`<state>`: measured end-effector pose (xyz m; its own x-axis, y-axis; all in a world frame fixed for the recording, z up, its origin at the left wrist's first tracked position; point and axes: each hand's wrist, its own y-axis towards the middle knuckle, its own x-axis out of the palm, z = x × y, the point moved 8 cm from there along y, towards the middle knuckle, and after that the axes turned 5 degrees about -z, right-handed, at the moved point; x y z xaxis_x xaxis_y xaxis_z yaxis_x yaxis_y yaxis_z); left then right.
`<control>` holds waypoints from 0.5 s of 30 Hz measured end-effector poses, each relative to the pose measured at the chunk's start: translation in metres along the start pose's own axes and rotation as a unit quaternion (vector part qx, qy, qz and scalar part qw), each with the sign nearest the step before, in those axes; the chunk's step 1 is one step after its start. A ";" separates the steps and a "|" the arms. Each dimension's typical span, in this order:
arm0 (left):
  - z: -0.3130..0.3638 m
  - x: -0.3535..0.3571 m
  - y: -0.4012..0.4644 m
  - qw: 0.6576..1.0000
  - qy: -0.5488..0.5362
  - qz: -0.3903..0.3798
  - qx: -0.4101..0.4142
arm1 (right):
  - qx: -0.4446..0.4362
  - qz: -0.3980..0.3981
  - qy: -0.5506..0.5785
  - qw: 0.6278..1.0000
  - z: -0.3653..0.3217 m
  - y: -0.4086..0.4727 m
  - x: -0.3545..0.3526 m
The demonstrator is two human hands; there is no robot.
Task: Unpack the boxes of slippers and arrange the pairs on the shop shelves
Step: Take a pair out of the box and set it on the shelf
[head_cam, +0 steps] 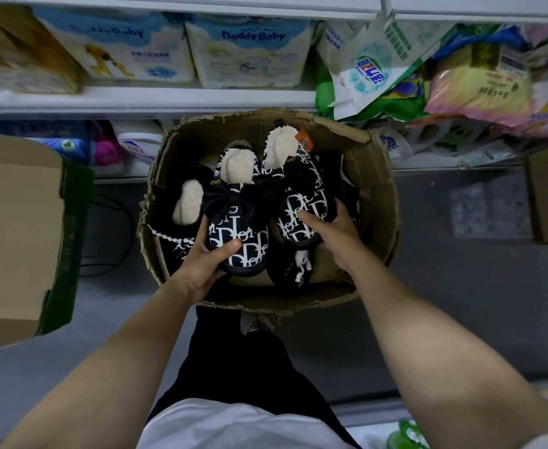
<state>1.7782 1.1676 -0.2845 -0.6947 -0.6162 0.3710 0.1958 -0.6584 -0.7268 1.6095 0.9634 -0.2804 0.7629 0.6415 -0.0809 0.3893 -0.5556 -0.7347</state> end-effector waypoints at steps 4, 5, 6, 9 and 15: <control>0.006 0.004 -0.009 0.999 -0.018 0.033 0.032 | -0.027 0.017 -0.016 0.999 -0.013 -0.001 0.003; 0.008 0.005 -0.013 0.998 -0.021 0.038 0.040 | -0.037 0.024 -0.021 0.999 -0.016 -0.005 0.002; 0.010 0.005 -0.017 0.998 -0.025 0.043 0.048 | -0.044 0.026 -0.021 0.998 -0.021 -0.010 0.002; 0.021 0.004 -0.033 0.995 -0.035 0.054 0.075 | -0.069 0.007 -0.003 0.998 -0.031 -0.032 0.002; 0.064 0.012 -0.078 0.985 -0.030 0.057 0.161 | -0.146 -0.027 0.060 0.987 -0.058 -0.079 0.015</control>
<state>1.7988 1.1835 -0.1860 -0.6154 -0.7118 0.3387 0.4852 -0.6806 -0.5489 1.6202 0.9856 -0.1847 0.7863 0.6161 0.0463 0.5492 -0.6626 -0.5092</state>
